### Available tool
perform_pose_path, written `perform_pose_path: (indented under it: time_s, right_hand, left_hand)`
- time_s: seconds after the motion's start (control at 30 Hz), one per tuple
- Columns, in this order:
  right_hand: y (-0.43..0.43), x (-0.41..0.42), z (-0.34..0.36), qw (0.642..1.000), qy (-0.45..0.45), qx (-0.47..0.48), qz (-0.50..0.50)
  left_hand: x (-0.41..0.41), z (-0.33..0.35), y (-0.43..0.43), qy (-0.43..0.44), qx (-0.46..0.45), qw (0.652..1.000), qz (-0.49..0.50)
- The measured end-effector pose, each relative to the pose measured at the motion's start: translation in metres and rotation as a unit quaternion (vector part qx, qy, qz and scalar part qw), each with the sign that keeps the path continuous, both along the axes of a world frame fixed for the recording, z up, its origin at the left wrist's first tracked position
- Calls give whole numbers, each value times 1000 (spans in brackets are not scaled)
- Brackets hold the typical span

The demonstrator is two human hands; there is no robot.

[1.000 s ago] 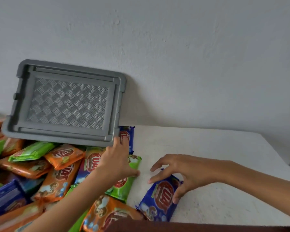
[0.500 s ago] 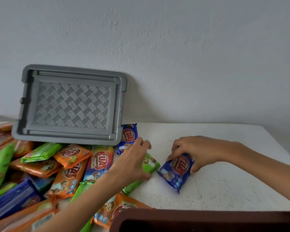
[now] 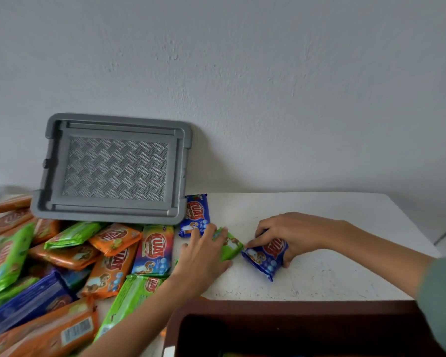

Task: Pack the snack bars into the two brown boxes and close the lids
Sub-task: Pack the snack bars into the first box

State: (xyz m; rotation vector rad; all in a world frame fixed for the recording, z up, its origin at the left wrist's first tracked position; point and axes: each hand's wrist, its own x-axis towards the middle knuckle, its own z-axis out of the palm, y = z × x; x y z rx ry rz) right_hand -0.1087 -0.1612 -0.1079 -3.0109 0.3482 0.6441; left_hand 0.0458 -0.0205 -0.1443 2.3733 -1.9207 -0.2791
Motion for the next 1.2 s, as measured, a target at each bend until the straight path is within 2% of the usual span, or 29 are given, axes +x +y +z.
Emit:
perform_pose_path:
  time_s: [0.2,0.43,0.57,0.77,0.97,1.07,1.2]
  right_hand:
    - [-9,-10,19,997,-19,-47,-56]
    - [8,-49,85,972,-148,-70,-168]
    - [38,-79,121,956,-214,-50,-195]
    - [107,-124,143,959,-198,-8,-204]
    - [163,-155,115,965,-164,9,-204]
    - [175,-159,91,973,-128,-39,-188]
    - [184,-150,58,973,-99,-97,-185]
  left_hand:
    - [15,14,-14,108,-27,994,1]
    - [-3,90,-20,138,-144,979,-39]
    - [-25,132,-3,130,-164,973,-98]
    - [-63,163,52,97,-140,966,-196]
    - [-92,140,97,107,-74,956,-263]
    - [-104,115,108,83,-37,954,-286]
    - [-111,85,107,-16,16,956,-293]
